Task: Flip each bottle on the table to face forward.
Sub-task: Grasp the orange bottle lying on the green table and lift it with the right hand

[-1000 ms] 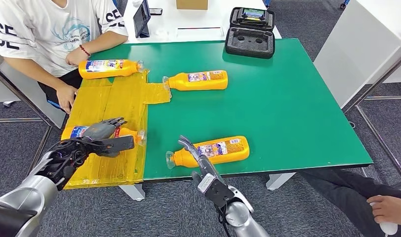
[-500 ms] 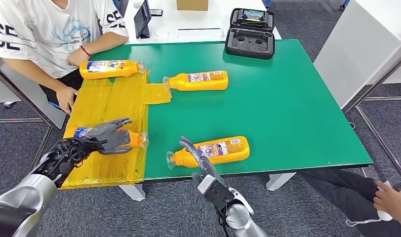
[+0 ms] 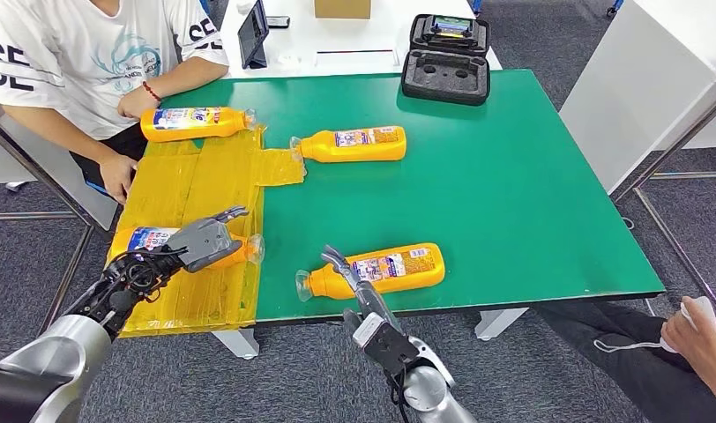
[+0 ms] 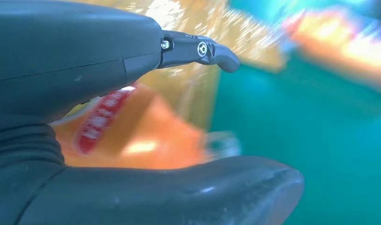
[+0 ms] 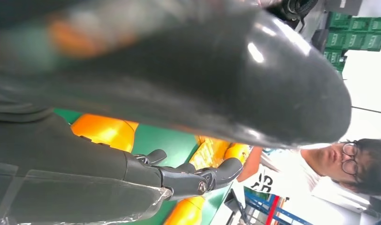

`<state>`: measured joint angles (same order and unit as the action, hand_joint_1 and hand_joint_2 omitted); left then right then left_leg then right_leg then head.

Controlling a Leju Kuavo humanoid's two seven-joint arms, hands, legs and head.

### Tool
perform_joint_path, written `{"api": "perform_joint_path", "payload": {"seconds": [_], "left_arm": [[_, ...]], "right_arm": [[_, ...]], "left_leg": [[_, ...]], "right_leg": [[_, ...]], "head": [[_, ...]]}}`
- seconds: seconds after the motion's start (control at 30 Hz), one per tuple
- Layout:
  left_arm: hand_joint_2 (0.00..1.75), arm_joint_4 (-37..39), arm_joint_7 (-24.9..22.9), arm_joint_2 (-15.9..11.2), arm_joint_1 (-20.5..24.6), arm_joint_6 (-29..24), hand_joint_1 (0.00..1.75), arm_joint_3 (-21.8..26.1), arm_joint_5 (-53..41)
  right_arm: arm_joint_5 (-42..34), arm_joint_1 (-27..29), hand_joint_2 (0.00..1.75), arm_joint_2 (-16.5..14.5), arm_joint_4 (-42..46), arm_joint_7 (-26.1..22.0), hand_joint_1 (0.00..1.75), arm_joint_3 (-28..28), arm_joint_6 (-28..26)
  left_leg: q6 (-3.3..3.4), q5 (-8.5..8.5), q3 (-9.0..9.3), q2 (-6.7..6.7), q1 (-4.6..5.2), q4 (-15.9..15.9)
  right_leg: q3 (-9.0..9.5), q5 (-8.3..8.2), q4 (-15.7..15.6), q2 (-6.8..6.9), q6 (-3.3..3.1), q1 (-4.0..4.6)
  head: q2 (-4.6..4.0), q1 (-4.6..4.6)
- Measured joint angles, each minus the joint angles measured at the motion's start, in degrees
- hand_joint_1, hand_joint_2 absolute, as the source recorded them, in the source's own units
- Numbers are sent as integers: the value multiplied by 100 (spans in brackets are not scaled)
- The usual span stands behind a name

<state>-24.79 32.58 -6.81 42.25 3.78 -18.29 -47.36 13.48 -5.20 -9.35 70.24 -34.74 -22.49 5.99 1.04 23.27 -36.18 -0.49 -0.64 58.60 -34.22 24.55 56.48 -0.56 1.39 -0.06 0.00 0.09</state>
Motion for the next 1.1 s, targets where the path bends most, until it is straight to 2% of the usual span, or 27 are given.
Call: {"api": "perform_joint_path", "payload": {"seconds": [0.13, 0.27, 0.43, 0.5, 0.57, 0.7, 0.83, 0.93, 1.07, 1.1], "left_arm": [[0, -134, 467, 201, -187, -618, 0, 385, 798], [0, -378, 706, 438, -289, -1821, 0, 698, 1634], [0, -1438, 755, 557, -635, -3856, 0, 690, 3243], [0, -1946, 759, 564, -791, -4256, 0, 644, 3542], [0, -2433, 761, 591, -945, -4347, 0, 650, 3675], [0, -3114, 762, 754, -1189, -3935, 0, 684, 4588], [0, -3512, 762, 1001, -1583, -3173, 0, 799, 5243], [0, -3605, 762, 1151, -1865, -2909, 0, 830, 5336], [175, -3627, 762, 1229, -2059, -2858, 0, 830, 5359], [175, -3625, 762, 1243, -2076, -2852, 0, 830, 5367]], "right_arm": [[26, 16, 0, -20, 1, 30, 0, 0, -52], [9, 20, 0, -63, 0, 42, 0, -1, -94], [-115, 7, 0, -90, -44, -1, 0, -56, -164], [-159, -22, 0, -90, -86, -34, 0, -98, -221], [-164, -66, 0, -86, -127, -60, 0, -138, -310], [47, -169, 175, -28, -154, 4, 0, -167, -700], [636, -307, 175, 207, -14, 400, 0, -139, -1200], [1128, -464, 175, 537, 153, 856, 0, -37, -1368], [1284, -612, 175, 901, 300, 1026, 0, 100, -1380], [1336, -638, 175, 974, 320, 1080, 0, 111, -1374]], "left_leg": [[0, 0, -6, 0, 0, 0], [0, 0, -12, -2, 1, 0], [0, 2, -13, -1, 1, 0], [0, 2, -14, -3, 1, 0], [0, 2, -14, -4, 0, 0], [0, 2, -14, -1, 1, 0], [2, 3, -14, -3, 7, 1], [5, 2, -15, -4, 15, 1], [8, 3, -16, -2, 22, 2], [8, 3, -16, -2, 23, 2]], "right_leg": [[-6, 0, 0, 0, 0, 0], [-8, 0, 0, 1, 0, -1], [-10, 0, -1, -1, 1, -1], [-10, 0, -1, 1, 0, -1], [-11, 1, -1, 2, 0, 0], [-10, 1, -2, 2, 0, -1], [-10, 0, -4, 1, 2, -4], [-9, -2, -5, 2, 5, -11], [-10, -3, -6, 2, 6, -16], [-11, -3, -6, 2, 6, -17]], "head": [[0, 1], [0, 2], [0, 0], [0, -1], [0, 0], [0, 0], [0, -1], [0, 1], [0, 0], [0, -1]]}}
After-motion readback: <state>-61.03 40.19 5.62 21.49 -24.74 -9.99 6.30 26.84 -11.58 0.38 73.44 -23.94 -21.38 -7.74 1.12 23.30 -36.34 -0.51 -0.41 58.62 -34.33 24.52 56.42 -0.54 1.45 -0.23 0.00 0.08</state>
